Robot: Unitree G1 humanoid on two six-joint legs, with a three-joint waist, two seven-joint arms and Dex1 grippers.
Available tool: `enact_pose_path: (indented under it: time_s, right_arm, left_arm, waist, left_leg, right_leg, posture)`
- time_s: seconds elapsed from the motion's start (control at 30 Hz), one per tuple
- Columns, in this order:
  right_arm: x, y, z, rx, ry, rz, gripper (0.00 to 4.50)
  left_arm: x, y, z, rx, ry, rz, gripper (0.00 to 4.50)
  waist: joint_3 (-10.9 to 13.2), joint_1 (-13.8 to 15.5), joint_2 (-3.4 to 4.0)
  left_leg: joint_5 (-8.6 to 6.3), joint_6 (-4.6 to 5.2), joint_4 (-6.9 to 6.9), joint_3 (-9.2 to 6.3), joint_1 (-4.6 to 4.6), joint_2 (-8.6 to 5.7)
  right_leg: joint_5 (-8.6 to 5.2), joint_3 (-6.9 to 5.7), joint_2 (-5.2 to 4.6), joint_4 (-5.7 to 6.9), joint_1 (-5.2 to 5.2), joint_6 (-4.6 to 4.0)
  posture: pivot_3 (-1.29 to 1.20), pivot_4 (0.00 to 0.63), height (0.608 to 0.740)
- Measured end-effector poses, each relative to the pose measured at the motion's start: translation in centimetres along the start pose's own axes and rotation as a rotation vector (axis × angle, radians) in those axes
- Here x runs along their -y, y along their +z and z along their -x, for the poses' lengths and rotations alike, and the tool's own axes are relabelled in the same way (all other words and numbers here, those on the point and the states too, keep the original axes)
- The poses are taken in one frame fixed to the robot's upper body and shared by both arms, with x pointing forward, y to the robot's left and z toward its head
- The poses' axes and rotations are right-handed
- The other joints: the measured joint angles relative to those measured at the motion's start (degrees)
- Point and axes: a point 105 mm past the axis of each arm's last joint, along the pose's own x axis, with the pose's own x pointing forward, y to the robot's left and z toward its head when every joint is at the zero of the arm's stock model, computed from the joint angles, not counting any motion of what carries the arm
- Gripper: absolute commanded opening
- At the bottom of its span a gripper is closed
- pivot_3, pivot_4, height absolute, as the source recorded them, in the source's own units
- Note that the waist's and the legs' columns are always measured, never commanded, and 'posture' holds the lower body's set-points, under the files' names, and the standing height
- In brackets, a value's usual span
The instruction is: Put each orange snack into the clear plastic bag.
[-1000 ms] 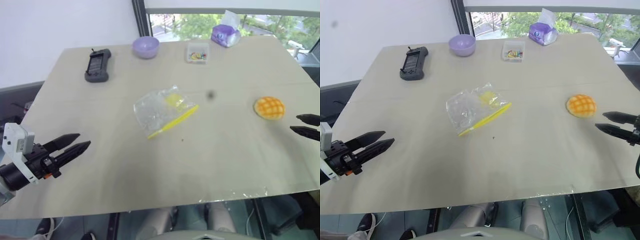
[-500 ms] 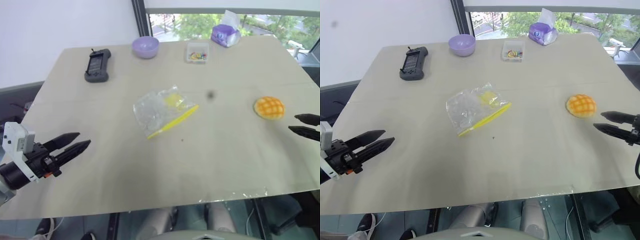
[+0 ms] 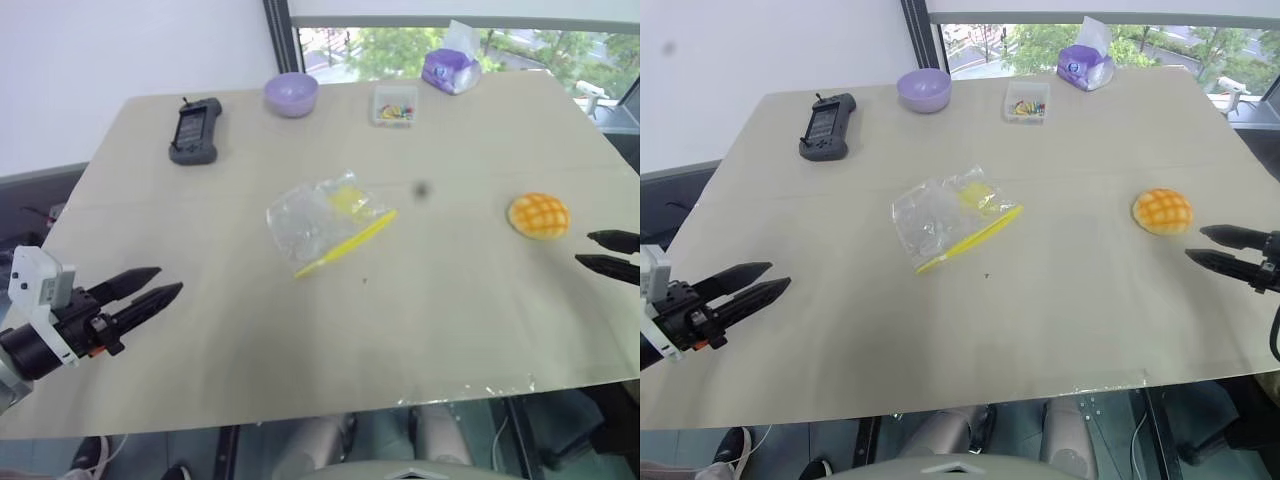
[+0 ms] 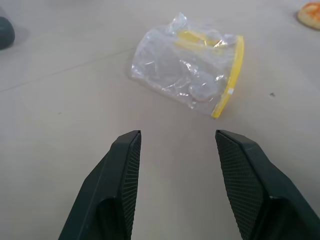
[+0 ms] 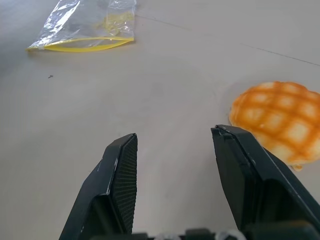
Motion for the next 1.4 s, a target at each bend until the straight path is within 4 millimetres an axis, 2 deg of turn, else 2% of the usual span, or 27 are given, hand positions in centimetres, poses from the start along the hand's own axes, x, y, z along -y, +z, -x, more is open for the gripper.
enact_pose_path:
  time_s: [0.1, 0.23, 0.4, 0.47, 0.57, 0.63, 0.67, 0.8, 0.97, 1.1, 1.4]
  right_arm:
    - [-0.3, 0.3, -0.2, 0.018, 0.017, -0.004, 2.55]
    - [-1.2, 1.0, -1.0, 0.045, 0.058, -0.003, 2.55]
    - [-3.9, 3.3, -2.6, 0.180, 0.200, -0.035, 2.55]
    - [-4.4, 3.9, -2.8, 0.200, 0.228, -0.044, 2.55]
    - [-5.4, 4.7, -3.3, 0.228, 0.280, -0.048, 2.55]
    - [-5.9, 4.8, -3.8, 0.229, 0.303, -0.053, 2.55]
    - [-6.0, 4.7, -3.9, 0.230, 0.308, -0.055, 2.55]
    - [-6.4, 4.6, -4.9, 0.243, 0.328, -0.068, 2.55]
    - [-6.6, 4.8, -5.0, 0.246, 0.325, -0.060, 2.55]
    - [-6.5, 4.7, -5.0, 0.244, 0.317, -0.061, 2.55]
    - [-6.4, 4.2, -4.7, 0.236, 0.290, -0.071, 2.55]
  left_arm:
    - [0.9, -1.1, -0.8, -0.064, -0.024, -0.042, 2.49]
    - [1.6, -1.1, -2.1, -0.070, -0.055, -0.108, 2.49]
    - [2.0, -1.1, -3.9, -0.086, -0.104, -0.248, 2.49]
    - [1.9, -1.3, -4.4, -0.092, -0.108, -0.286, 2.49]
    - [0.9, -1.3, -6.8, -0.076, -0.071, -0.405, 2.49]
    - [0.6, -1.8, -8.8, -0.065, -0.049, -0.518, 2.49]
    - [0.5, -2.0, -9.2, -0.063, -0.044, -0.537, 2.49]
    - [-0.3, -2.7, -13.3, -0.034, -0.028, -0.871, 2.49]
    - [-1.0, -2.3, -16.4, 0.020, -0.020, -1.118, 2.49]
    - [-1.2, -1.9, -18.4, 0.076, 0.004, -1.136, 2.49]
    - [-0.6, -1.4, -20.7, 0.149, -0.017, -1.231, 2.49]
  waist:
    - [0.0, 0.0, -0.01]
    - [0.0, 0.1, -0.01]
    - [0.0, 0.0, 0.01]
    - [0.0, 0.0, 0.01]
    - [0.0, 0.7, -0.01]
    - [0.0, 0.9, -0.01]
    - [0.0, 0.9, -0.02]
    - [0.0, 1.4, -0.05]
    - [0.0, 1.3, -0.06]
    - [0.0, 1.4, -0.07]
    - [-0.1, 1.5, -0.07]
  left_leg:
    - [-0.01, 0.00, 0.00, 0.02, -0.01, 0.01]
    - [-0.01, -0.01, 0.00, 0.01, -0.01, 0.10]
    - [-0.03, -0.03, -0.01, 0.08, -0.01, 0.25]
    - [-0.04, -0.03, -0.03, 0.07, 0.01, 0.26]
    - [-0.04, -0.04, -0.01, -0.02, 0.00, 0.28]
    - [-0.03, -0.03, -0.01, 0.00, 0.01, 0.27]
    - [-0.03, -0.03, 0.00, 0.00, -0.02, 0.26]
    - [-0.03, -0.04, 0.01, 0.03, -0.03, 0.29]
    - [-0.02, -0.01, 0.04, 0.01, -0.10, 0.27]
    - [-0.01, -0.02, 0.15, 0.02, -0.09, 0.26]
    - [0.00, -0.01, 0.25, 0.03, -0.05, 0.19]
  right_leg:
    - [0.01, 0.01, -0.02, -0.05, 0.02, -0.01]
    - [0.06, -0.01, -0.01, -0.07, 0.02, -0.07]
    - [0.11, 0.02, 0.05, -0.17, 0.02, -0.14]
    - [0.11, 0.01, 0.06, -0.22, 0.06, -0.14]
    - [0.15, -0.10, 0.08, -0.27, 0.11, -0.18]
    - [0.19, -0.07, 0.07, -0.33, 0.14, -0.15]
    - [0.20, -0.07, 0.08, -0.34, 0.12, -0.14]
    - [0.27, -0.07, 0.08, -0.36, 0.11, -0.14]
    - [0.28, -0.06, 0.08, -0.36, 0.03, -0.11]
    - [0.30, -0.05, 0.09, -0.23, 0.05, -0.07]
    - [0.34, -0.03, 0.06, -0.07, 0.10, -0.01]
  posture:
    - [0.00, 0.150, 0.736]
    - [0.00, 0.150, 0.736]
    - [0.00, 0.150, 0.736]
    - [0.00, 0.150, 0.736]
    - [0.00, 0.150, 0.736]
    - [0.00, 0.150, 0.736]
    - [0.00, 0.150, 0.736]
    - [0.00, 0.150, 0.736]
    - [0.00, 0.150, 0.736]
    - [0.00, 0.150, 0.736]
    - [0.00, 0.150, 0.736]
